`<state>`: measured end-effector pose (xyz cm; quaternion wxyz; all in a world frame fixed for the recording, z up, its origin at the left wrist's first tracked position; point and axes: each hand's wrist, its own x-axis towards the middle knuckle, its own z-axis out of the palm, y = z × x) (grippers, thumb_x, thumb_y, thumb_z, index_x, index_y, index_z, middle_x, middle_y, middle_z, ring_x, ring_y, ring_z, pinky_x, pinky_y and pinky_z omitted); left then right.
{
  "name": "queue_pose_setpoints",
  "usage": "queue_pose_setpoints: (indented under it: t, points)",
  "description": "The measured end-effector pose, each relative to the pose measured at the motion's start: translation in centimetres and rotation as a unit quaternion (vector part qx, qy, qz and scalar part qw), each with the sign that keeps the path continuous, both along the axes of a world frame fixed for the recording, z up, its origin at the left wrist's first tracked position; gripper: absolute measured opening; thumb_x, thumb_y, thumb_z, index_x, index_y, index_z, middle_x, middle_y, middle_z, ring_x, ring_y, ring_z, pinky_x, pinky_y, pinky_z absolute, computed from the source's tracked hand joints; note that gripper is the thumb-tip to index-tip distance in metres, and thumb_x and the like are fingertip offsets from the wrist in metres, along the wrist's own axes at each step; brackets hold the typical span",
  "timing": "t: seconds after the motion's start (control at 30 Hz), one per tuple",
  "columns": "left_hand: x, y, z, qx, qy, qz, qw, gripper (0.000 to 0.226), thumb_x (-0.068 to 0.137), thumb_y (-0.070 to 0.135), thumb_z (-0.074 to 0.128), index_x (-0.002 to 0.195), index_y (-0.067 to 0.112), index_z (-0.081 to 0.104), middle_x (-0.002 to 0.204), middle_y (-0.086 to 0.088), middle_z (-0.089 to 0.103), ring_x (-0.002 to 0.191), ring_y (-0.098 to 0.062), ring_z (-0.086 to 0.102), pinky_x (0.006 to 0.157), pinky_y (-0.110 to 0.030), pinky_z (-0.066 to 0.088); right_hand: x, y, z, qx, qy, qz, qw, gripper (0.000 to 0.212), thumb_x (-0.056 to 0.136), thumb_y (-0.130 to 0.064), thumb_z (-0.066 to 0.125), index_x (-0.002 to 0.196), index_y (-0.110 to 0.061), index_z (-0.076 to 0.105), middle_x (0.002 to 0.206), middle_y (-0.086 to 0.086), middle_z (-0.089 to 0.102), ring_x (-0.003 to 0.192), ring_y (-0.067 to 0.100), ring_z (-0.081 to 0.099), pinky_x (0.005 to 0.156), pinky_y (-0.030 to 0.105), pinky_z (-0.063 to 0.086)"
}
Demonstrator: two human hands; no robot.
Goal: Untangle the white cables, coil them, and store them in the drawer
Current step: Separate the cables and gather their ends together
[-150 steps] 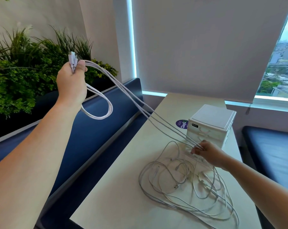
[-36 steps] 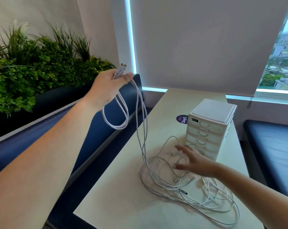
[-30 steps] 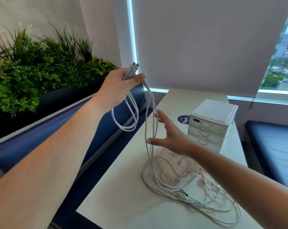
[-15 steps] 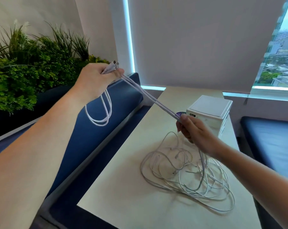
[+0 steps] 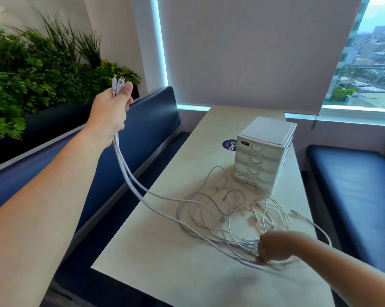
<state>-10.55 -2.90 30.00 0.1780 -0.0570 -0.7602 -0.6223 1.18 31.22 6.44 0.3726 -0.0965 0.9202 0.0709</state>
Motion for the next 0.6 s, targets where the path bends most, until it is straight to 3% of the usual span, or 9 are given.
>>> queue_pose_setpoints:
  t: [0.1, 0.17, 0.23, 0.3, 0.37, 0.43, 0.5, 0.57, 0.6]
  points:
    - [0.4, 0.4, -0.3, 0.058, -0.017, -0.027, 0.998, 0.037, 0.097, 0.049, 0.050, 0.073, 0.021, 0.044, 0.052, 0.011, 0.030, 0.044, -0.005, 0.021, 0.041, -0.021, 0.017, -1.1, -0.5, -0.1, -0.081, 0.112, -0.006, 0.990, 0.044, 0.091, -0.035, 0.056, 0.129, -0.012, 0.051, 0.129, 0.009, 0.047, 0.113, 0.025, 0.051, 0.098, 0.032, 0.042]
    - [0.6, 0.7, -0.6, 0.078, -0.021, -0.040, 0.996, 0.038, 0.098, 0.048, 0.049, 0.072, 0.022, 0.043, 0.054, 0.009, 0.028, 0.046, -0.006, 0.019, 0.042, -0.022, 0.015, -2.2, -2.0, 0.6, -0.215, 0.183, -0.022, 0.959, 0.049, 0.088, -0.023, 0.057, 0.133, -0.014, 0.042, 0.135, 0.005, 0.039, 0.122, 0.023, 0.044, 0.100, 0.027, 0.036]
    - [0.8, 1.1, -0.9, 0.088, -0.019, -0.047, 0.995, 0.037, 0.099, 0.047, 0.048, 0.073, 0.022, 0.043, 0.056, 0.007, 0.027, 0.048, -0.007, 0.019, 0.043, -0.022, 0.016, -2.9, -4.4, 1.9, -0.360, 0.242, -0.048, 0.900, 0.052, 0.087, -0.019, 0.052, 0.136, -0.015, 0.037, 0.138, 0.001, 0.036, 0.128, 0.017, 0.038, 0.099, 0.020, 0.027]
    - [1.1, 1.4, -0.8, 0.097, -0.013, -0.049, 0.994, 0.037, 0.100, 0.046, 0.048, 0.072, 0.021, 0.042, 0.056, 0.007, 0.026, 0.049, -0.008, 0.018, 0.044, -0.023, 0.016, -3.4, -7.3, 3.3, -0.485, 0.239, -0.090, 0.836, 0.058, 0.087, -0.034, 0.044, 0.142, -0.022, 0.030, 0.142, -0.007, 0.032, 0.134, 0.007, 0.028, 0.106, 0.021, 0.021]
    - [1.4, 1.5, -0.5, 0.111, -0.007, -0.047, 0.993, 0.038, 0.100, 0.045, 0.047, 0.071, 0.022, 0.040, 0.054, 0.009, 0.027, 0.048, -0.007, 0.018, 0.044, -0.023, 0.016, -4.1, -10.0, 4.2, -0.561, 0.206, -0.123, 0.792, 0.075, 0.084, -0.063, 0.038, 0.149, -0.031, 0.017, 0.152, -0.014, 0.023, 0.140, 0.000, 0.017, 0.116, 0.027, 0.015]
    - [1.6, 1.5, 0.0, 0.130, -0.001, -0.046, 0.990, 0.039, 0.100, 0.045, 0.047, 0.070, 0.022, 0.038, 0.053, 0.010, 0.027, 0.047, -0.007, 0.018, 0.042, -0.022, 0.016, -4.6, -12.3, 4.7, -0.559, 0.207, -0.099, 0.797, 0.101, 0.072, -0.080, 0.046, 0.151, -0.032, 0.005, 0.156, -0.015, 0.015, 0.142, 0.001, 0.013, 0.118, 0.030, 0.015]
    - [1.7, 1.4, 0.4, 0.152, 0.007, -0.044, 0.987, 0.038, 0.101, 0.044, 0.047, 0.070, 0.023, 0.037, 0.054, 0.010, 0.026, 0.047, -0.007, 0.017, 0.042, -0.022, 0.015, -5.2, -14.2, 4.7, -0.515, 0.206, -0.051, 0.831, 0.117, 0.063, -0.077, 0.061, 0.151, -0.030, 0.000, 0.152, -0.011, 0.026, 0.139, 0.005, 0.023, 0.115, 0.030, 0.022]
    - [1.8, 1.3, 0.8, 0.178, 0.014, -0.041, 0.983, 0.037, 0.101, 0.043, 0.047, 0.072, 0.023, 0.036, 0.053, 0.010, 0.026, 0.047, -0.007, 0.016, 0.041, -0.021, 0.015, -5.7, -15.6, 4.1, -0.482, 0.180, -0.036, 0.857, 0.110, 0.068, -0.061, 0.072, 0.150, -0.026, 0.008, 0.131, -0.006, 0.050, 0.124, 0.011, 0.045, 0.105, 0.028, 0.035]
    - [1.8, 1.3, 1.0, 0.187, 0.018, -0.040, 0.981, 0.037, 0.101, 0.043, 0.047, 0.072, 0.023, 0.036, 0.052, 0.011, 0.027, 0.046, -0.007, 0.016, 0.040, -0.021, 0.016, -5.9, -16.0, 3.6, -0.472, 0.171, -0.038, 0.864, 0.089, 0.076, -0.052, 0.072, 0.145, -0.022, 0.023, 0.110, -0.007, 0.059, 0.109, 0.014, 0.056, 0.094, 0.028, 0.042]
